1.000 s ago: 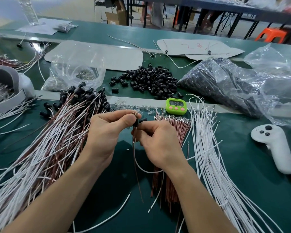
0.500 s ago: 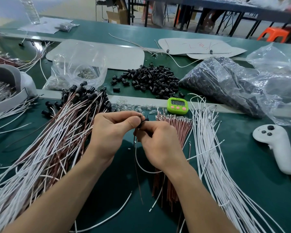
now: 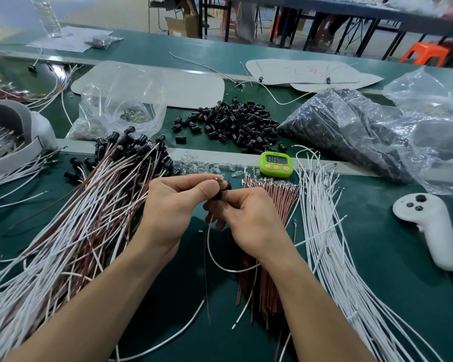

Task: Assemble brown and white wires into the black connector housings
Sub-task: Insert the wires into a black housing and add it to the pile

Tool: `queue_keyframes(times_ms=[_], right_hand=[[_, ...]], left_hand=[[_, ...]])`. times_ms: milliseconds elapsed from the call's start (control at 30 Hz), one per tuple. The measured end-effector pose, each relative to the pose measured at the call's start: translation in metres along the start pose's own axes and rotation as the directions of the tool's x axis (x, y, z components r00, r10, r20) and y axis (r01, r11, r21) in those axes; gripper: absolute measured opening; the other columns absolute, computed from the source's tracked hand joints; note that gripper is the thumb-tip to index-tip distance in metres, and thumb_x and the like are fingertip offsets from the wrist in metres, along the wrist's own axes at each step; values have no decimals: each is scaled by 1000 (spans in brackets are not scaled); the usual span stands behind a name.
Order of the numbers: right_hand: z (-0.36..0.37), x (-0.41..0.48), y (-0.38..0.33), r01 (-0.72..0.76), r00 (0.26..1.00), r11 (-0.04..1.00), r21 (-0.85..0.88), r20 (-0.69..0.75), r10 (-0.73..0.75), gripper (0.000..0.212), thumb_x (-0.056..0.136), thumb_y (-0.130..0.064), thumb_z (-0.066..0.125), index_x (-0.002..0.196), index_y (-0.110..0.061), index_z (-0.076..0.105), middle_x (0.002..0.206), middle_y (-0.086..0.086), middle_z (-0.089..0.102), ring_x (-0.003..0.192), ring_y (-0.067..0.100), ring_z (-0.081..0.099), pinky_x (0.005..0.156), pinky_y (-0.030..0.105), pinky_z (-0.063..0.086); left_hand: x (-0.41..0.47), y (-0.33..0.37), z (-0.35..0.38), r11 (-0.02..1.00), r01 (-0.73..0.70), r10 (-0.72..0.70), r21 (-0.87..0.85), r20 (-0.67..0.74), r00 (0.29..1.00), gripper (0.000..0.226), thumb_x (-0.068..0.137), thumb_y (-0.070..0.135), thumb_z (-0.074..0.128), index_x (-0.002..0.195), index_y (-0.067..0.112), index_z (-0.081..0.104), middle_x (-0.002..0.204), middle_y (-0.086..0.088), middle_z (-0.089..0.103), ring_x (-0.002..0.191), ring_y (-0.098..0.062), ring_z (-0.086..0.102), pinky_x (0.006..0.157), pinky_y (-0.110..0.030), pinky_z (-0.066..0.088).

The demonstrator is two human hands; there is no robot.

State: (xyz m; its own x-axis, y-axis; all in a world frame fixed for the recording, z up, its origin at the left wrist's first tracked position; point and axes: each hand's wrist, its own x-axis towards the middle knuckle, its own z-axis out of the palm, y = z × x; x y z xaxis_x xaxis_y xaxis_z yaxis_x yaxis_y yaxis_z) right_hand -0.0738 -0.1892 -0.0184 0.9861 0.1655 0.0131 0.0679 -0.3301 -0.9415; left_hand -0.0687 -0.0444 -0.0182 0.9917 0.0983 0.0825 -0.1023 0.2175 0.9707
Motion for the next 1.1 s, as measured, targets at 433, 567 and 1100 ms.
queue_keyframes(times_ms=[433,567,1100], right_hand=[[-1,-2,-1,12,1000,998,-65,-20,-13,25,94,-21,74,70,-29,76,67,8,72,57,21,61,63,42,54],[-1,-2,0,35,998,995,-96,-44,-39,14,89,-22,71,80,-29,79,70,4,72,61,19,63,63,41,55],[3,69,-31,-63,997,699,-712,-72,16,11,87,-14,72,94,-19,81,93,9,76,93,29,70,84,38,59]], left_hand=[[-2,2,0,999,39,-39,-5,-4,999,19,79,-7,75,77,11,82,83,-13,79,79,-18,75,75,-23,57],[0,2,1,998,57,-57,-1,-53,997,18,81,-6,74,75,10,81,79,-12,78,78,-19,73,79,-25,59],[10,-6,-6,955,169,-82,244,-328,941,19,74,17,88,72,34,81,70,7,77,63,5,68,58,-7,46]])
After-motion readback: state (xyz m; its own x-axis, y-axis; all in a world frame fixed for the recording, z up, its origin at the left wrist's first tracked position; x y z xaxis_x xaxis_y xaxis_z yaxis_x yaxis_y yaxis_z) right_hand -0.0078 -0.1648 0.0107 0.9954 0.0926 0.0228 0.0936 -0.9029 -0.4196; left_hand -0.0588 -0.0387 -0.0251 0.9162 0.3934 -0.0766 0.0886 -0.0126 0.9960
